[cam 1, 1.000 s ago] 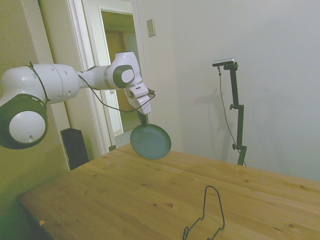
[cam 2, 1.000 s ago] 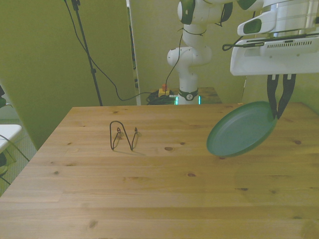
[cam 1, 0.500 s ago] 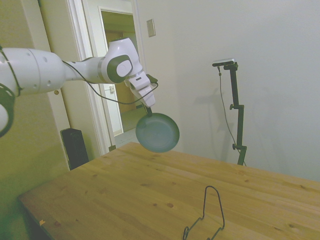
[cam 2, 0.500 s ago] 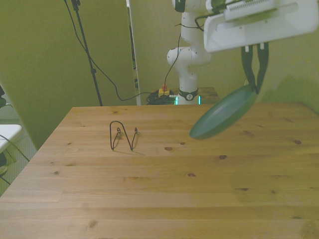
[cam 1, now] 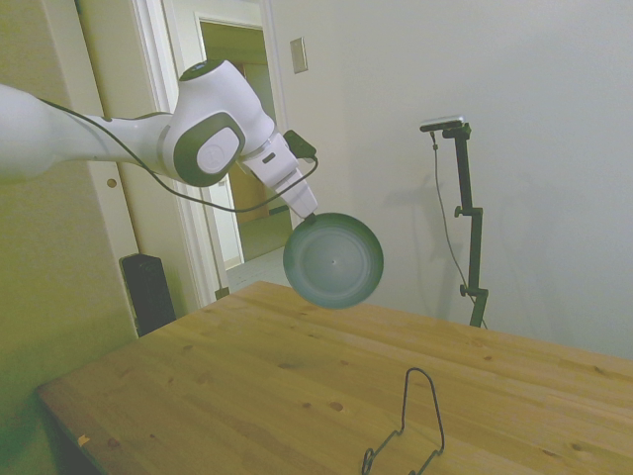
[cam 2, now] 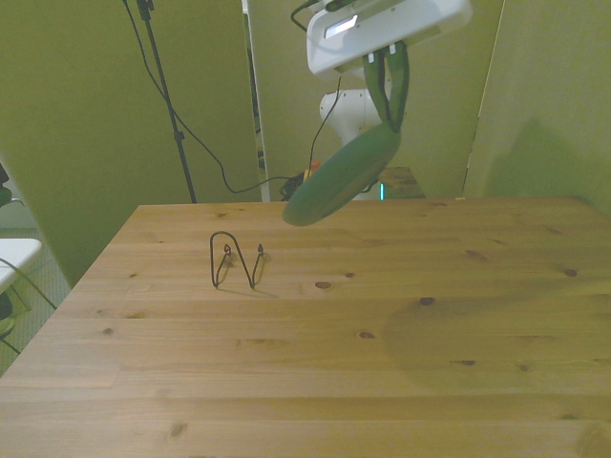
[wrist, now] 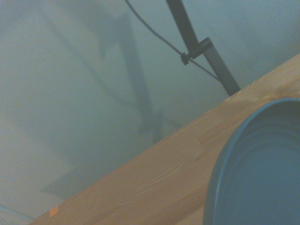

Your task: Load the plate

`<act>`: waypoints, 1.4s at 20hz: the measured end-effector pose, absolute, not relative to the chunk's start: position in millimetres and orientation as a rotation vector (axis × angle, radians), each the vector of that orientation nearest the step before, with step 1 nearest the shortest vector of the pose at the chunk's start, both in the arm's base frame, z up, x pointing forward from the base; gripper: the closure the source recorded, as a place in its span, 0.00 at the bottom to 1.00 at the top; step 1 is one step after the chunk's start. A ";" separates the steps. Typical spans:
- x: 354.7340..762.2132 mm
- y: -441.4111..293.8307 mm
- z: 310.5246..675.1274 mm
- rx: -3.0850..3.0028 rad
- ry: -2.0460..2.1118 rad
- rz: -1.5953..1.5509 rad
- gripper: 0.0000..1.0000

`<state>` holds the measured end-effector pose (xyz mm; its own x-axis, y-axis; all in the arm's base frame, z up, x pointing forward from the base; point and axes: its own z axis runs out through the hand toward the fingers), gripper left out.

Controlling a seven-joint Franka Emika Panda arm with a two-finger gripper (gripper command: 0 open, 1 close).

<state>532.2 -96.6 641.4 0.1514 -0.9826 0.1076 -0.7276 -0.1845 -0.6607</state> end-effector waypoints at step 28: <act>395.3 -225.1 580.0 -1.819 1.591 -1.184 1.00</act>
